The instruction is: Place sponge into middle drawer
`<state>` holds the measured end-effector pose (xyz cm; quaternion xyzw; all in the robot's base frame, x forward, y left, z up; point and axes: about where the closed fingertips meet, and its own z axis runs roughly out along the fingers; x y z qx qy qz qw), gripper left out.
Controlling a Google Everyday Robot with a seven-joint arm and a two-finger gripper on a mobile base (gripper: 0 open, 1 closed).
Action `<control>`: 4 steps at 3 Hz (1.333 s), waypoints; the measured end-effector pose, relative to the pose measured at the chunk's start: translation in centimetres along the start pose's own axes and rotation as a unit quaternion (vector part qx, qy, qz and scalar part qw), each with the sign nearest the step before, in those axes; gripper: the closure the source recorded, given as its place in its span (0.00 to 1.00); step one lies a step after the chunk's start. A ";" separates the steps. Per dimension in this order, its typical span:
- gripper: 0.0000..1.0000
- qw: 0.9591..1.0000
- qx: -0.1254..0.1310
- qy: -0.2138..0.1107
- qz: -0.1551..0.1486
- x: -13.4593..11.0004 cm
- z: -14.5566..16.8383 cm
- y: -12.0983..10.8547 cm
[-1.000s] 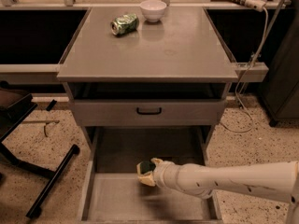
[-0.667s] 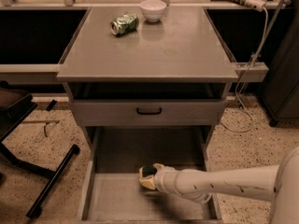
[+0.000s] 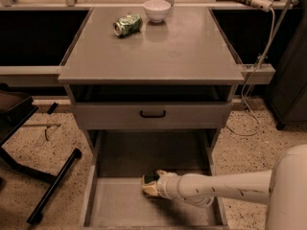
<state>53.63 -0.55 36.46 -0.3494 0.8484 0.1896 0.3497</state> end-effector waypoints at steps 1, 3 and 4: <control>0.81 1.000 0.000 0.000 0.000 0.0 0.0 0.0; 0.35 1.000 0.000 0.000 0.000 0.0 0.0 0.0; 0.12 1.000 0.000 0.000 0.000 0.0 0.0 0.0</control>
Offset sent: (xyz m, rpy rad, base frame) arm 0.0000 0.0000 0.0000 0.0000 0.0000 0.0000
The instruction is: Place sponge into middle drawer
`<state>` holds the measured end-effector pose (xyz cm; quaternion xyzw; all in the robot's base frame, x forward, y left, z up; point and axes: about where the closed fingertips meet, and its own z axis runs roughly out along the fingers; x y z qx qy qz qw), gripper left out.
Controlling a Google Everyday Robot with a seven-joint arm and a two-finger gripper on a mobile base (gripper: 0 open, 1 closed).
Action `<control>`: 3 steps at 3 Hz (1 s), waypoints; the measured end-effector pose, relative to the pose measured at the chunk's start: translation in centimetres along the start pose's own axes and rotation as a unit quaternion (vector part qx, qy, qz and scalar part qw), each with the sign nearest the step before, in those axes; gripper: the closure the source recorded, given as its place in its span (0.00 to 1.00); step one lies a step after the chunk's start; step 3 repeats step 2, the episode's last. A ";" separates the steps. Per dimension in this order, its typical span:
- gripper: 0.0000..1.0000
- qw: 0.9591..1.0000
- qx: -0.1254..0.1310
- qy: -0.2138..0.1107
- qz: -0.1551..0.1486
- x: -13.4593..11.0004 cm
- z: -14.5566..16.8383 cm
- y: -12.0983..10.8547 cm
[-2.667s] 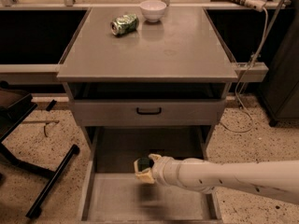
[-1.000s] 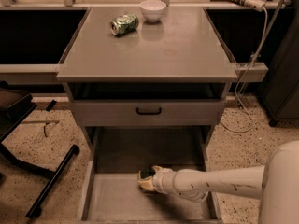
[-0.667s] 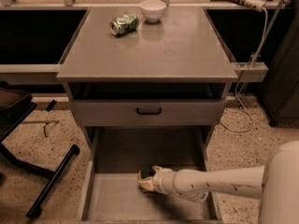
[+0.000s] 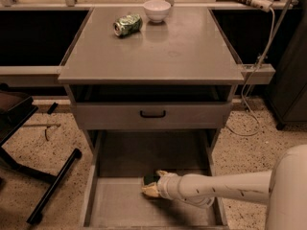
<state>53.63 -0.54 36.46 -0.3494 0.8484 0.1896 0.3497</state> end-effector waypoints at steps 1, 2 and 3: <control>0.00 1.000 0.000 0.000 0.000 0.0 0.0 0.0; 0.00 1.000 0.000 0.000 0.000 0.0 0.0 0.0; 0.00 1.000 0.000 0.000 0.000 0.0 0.0 0.0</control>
Offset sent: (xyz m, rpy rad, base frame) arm 0.0000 0.0000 0.0000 0.0000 0.0000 0.0000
